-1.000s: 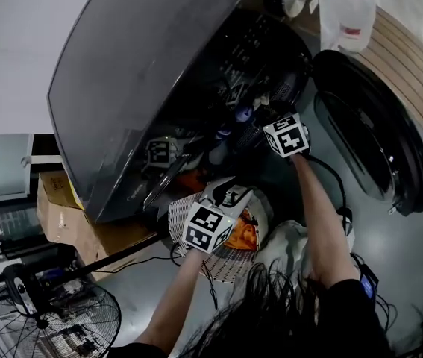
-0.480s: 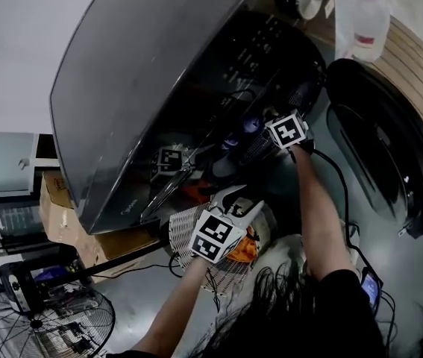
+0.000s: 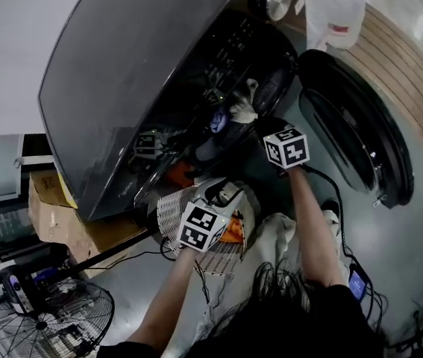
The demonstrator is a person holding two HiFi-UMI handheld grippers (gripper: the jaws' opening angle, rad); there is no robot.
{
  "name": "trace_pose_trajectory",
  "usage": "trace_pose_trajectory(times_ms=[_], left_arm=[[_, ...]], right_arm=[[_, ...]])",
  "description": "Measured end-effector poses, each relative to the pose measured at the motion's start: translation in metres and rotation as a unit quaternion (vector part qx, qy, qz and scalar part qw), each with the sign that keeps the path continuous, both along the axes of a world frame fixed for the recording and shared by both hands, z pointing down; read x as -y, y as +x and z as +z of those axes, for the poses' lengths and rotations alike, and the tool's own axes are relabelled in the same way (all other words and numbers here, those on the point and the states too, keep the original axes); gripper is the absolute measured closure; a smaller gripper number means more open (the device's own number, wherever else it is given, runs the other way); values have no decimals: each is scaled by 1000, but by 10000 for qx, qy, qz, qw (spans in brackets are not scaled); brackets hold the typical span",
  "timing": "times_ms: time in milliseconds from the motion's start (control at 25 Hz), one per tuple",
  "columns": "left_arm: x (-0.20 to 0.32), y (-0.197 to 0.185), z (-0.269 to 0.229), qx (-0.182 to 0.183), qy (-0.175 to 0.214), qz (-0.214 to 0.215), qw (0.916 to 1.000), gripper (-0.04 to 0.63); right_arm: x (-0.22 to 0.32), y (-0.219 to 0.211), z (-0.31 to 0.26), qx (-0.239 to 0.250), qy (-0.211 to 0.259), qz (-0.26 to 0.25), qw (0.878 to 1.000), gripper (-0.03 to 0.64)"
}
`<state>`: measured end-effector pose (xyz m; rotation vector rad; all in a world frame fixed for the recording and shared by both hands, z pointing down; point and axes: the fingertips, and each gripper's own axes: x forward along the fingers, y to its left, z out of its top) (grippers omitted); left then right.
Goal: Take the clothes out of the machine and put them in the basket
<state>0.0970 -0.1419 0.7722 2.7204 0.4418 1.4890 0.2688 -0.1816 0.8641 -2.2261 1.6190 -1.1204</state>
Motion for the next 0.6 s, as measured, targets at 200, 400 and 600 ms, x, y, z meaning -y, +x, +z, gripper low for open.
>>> trace_pose_trajectory(times_ms=[200, 400, 600], left_arm=[[-12, 11, -18, 69, 53, 180, 9998, 407], [-5, 30, -39, -91, 390, 183, 9990, 406], [6, 43, -54, -153, 727, 166, 9971, 405]], right_arm=[[-40, -33, -51, 234, 221, 54, 9995, 581], [-64, -53, -97, 280, 316, -13, 9991, 581], [-80, -63, -153, 303, 621, -83, 9976, 581]])
